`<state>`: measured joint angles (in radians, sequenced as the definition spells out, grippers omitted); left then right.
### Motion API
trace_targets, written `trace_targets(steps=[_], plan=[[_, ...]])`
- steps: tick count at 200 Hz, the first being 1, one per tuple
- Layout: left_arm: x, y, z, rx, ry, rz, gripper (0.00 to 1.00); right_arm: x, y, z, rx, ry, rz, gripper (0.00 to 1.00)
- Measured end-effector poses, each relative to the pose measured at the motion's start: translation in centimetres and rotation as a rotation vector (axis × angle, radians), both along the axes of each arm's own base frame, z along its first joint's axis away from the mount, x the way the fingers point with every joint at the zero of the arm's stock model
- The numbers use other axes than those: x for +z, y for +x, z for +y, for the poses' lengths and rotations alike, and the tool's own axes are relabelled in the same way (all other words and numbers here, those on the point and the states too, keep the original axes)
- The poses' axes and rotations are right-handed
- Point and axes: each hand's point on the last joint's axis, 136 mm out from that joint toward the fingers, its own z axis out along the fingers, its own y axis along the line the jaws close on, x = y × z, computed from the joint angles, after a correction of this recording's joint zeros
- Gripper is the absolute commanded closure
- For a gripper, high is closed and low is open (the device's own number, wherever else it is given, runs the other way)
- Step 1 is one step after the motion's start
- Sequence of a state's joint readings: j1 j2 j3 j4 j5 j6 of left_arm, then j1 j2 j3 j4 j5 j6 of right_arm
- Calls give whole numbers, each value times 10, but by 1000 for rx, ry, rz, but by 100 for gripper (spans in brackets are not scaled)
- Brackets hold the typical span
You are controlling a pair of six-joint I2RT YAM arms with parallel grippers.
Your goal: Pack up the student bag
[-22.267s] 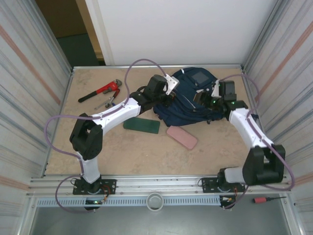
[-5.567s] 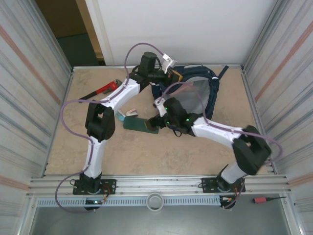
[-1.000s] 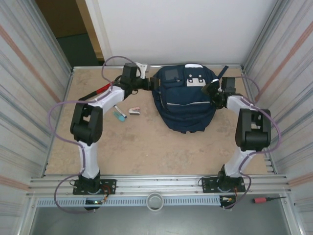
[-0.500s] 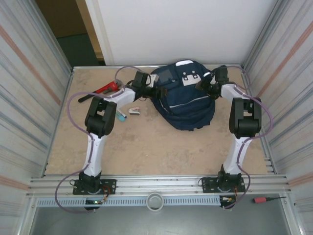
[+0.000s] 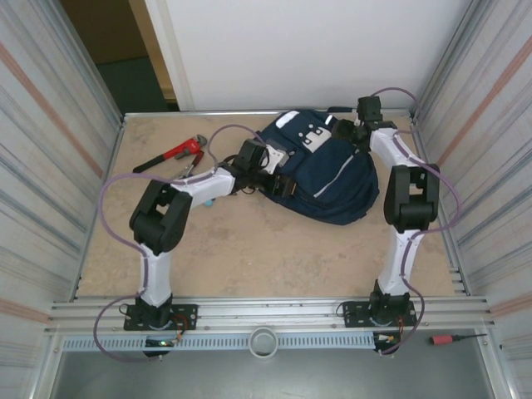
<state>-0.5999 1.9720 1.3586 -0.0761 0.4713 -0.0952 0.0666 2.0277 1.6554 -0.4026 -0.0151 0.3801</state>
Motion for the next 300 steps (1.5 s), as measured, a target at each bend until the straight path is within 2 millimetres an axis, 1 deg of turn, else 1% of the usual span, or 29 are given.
trace_targets(steps=[11, 25, 40, 44, 53, 62, 74, 90, 100, 118, 129, 138, 153, 176, 192, 211, 224, 240, 251, 264, 280, 289, 300], plan=[[14, -7, 5, -65, 18, -98, 29, 10, -21, 2, 4, -7, 0, 17], [38, -10, 10, -139, 39, -261, 28, 25, -49, 13, 29, -6, -15, 17], [58, -7, 15, -211, 78, -431, 28, 37, -80, 36, 89, 16, -32, 19], [61, -5, 16, -230, 91, -473, 28, 39, -88, 43, 105, 26, -38, 19], [64, 0, 18, -272, 128, -566, 28, 38, -104, 58, 146, 52, -34, 22], [62, 6, 21, -316, 179, -648, 28, 32, -118, 71, 181, 83, -17, 24], [52, 12, 24, -376, 248, -727, 30, 17, -132, 78, 202, 110, 25, 28], [28, 20, 28, -460, 351, -785, 32, -9, -145, 72, 186, 131, 96, 34], [15, 28, 27, -509, 404, -806, 33, -21, -150, 66, 168, 148, 130, 38], [-6, 41, 25, -580, 483, -841, 35, -29, -148, 54, 139, 184, 154, 42], [-14, 48, 24, -614, 520, -867, 37, -31, -146, 50, 124, 204, 158, 44], [-18, 51, 23, -638, 548, -890, 38, -33, -144, 46, 115, 217, 159, 46], [-22, 56, 21, -673, 587, -922, 42, -39, -139, 44, 109, 235, 175, 49], [-26, 60, 21, -708, 627, -947, 47, -49, -124, 41, 99, 248, 199, 51], [-28, 62, 20, -722, 639, -961, 53, -52, -112, 40, 95, 250, 216, 53], [-29, 67, 20, -724, 658, -978, 66, -52, -94, 39, 94, 247, 213, 54], [-29, 70, 19, -721, 662, -990, 75, -49, -83, 38, 95, 238, 200, 54], [-28, 71, 17, -715, 654, -1000, 83, -42, -71, 36, 101, 220, 179, 52], [-26, 71, 15, -699, 634, -996, 87, -34, -65, 35, 102, 209, 159, 48], [-25, 70, 13, -685, 609, -987, 90, -26, -61, 33, 104, 189, 133, 42], [-24, 70, 12, -660, 574, -961, 96, -17, -67, 34, 112, 164, 111, 34], [-23, 70, 12, -647, 555, -946, 100, -10, -75, 37, 121, 148, 97, 31], [-22, 69, 12, -632, 531, -923, 100, 0, -91, 45, 139, 126, 73, 29]])
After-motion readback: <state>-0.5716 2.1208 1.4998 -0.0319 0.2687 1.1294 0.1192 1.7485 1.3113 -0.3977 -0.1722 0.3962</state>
